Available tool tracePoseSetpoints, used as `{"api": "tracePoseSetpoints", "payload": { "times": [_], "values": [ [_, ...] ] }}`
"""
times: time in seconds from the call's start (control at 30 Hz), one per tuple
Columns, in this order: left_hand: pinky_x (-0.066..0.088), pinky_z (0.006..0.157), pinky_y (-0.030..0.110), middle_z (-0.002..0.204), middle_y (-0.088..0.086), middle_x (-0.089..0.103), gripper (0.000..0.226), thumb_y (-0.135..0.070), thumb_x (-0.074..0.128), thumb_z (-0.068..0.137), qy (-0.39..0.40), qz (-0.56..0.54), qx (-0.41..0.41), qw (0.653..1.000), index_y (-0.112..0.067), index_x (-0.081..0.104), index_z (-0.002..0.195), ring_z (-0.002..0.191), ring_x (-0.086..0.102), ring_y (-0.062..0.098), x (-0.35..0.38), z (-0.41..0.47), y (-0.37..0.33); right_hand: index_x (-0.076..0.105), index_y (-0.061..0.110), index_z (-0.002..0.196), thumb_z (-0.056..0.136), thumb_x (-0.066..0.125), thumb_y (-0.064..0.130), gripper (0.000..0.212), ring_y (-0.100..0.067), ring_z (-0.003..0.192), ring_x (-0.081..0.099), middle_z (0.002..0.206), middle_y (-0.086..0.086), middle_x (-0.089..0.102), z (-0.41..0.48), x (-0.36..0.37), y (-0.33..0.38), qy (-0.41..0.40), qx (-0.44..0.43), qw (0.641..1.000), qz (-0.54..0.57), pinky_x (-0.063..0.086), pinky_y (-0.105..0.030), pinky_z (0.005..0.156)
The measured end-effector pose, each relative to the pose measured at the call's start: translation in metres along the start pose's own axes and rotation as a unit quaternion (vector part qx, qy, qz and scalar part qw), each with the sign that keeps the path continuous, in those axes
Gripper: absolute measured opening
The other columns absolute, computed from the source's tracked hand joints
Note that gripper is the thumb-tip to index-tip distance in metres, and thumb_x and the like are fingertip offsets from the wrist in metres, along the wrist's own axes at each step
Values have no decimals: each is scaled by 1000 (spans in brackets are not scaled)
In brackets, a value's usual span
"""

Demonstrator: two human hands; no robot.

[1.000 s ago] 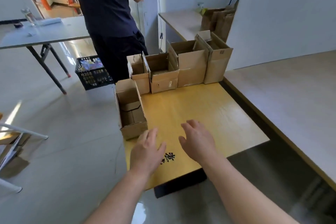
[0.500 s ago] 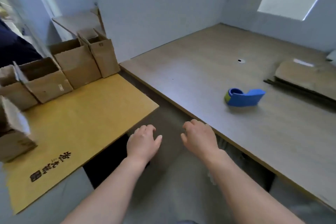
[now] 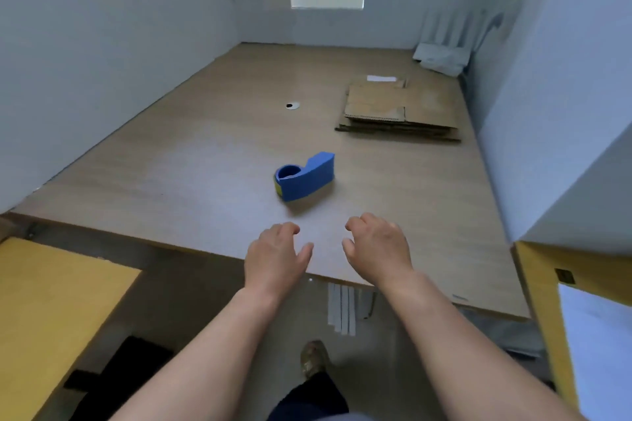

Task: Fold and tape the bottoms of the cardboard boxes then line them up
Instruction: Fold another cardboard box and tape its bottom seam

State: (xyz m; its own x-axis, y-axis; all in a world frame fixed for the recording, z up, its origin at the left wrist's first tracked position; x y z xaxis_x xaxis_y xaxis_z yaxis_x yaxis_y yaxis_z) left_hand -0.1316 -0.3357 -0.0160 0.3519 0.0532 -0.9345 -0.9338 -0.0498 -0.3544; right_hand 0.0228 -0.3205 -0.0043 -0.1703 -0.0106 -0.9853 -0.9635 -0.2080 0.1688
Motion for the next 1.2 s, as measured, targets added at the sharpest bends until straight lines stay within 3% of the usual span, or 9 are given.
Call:
{"api": "tracePoseSetpoints", "payload": {
  "times": [0.33, 0.47, 0.8, 0.9, 1.07, 1.2],
  "values": [
    [41, 90, 29, 129, -2, 55, 41, -39, 48, 94, 42, -44, 76, 995, -18, 49, 129, 118, 49, 16, 34, 158, -71, 54, 15, 122, 95, 41, 26, 32, -26, 114, 51, 122, -5, 56, 112, -13, -97, -8, 112, 994, -10, 35, -34, 91],
    [35, 101, 30, 142, -1, 45, 51, -41, 45, 97, 54, -33, 117, 991, -19, 36, 142, 129, 40, 17, 35, 221, -87, 52, 17, 124, 95, 39, 27, 33, -23, 117, 48, 124, -3, 53, 156, -20, -125, -7, 147, 989, -21, 34, -31, 91],
    [35, 102, 33, 151, 3, 29, 69, -46, 46, 95, 95, -6, 109, 989, -16, 16, 150, 134, 33, 22, 66, 349, -124, 44, 14, 132, 96, 40, 29, 39, -24, 121, 43, 131, -6, 48, 235, -18, -217, 15, 251, 968, -4, 35, -32, 96],
    [34, 104, 34, 153, 5, 25, 75, -45, 48, 94, 103, -12, 79, 991, -11, 12, 150, 134, 32, 25, 84, 383, -130, 27, 13, 144, 97, 41, 38, 56, -25, 130, 35, 144, -10, 35, 260, -4, -247, 24, 276, 961, 11, 30, -33, 106],
    [35, 104, 38, 150, 9, 32, 79, -45, 55, 90, 107, -10, 19, 994, -9, 16, 148, 133, 35, 28, 119, 437, -129, -4, 17, 151, 94, 45, 50, 82, -34, 143, 11, 157, -19, -5, 302, 24, -304, 46, 354, 934, 29, 16, -40, 116],
    [36, 101, 38, 142, 7, 40, 72, -47, 56, 88, 118, 16, 13, 993, -9, 26, 142, 127, 40, 28, 137, 457, -128, -6, 19, 151, 93, 48, 51, 85, -38, 143, 8, 156, -21, -10, 326, 34, -335, 38, 377, 925, 29, 14, -44, 116]
  ]
}}
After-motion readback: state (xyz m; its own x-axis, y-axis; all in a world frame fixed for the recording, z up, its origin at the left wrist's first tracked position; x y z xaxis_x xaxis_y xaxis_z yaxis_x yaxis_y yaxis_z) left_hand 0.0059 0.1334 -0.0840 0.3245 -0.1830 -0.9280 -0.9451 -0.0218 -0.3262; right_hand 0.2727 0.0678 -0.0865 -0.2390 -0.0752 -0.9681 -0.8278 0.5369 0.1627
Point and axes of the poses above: each hand's wrist, its own z-axis towards the middle knuckle, its own x-axis out of the palm, y = z × x, the point moved 6 cm from there along z, towards the middle knuckle
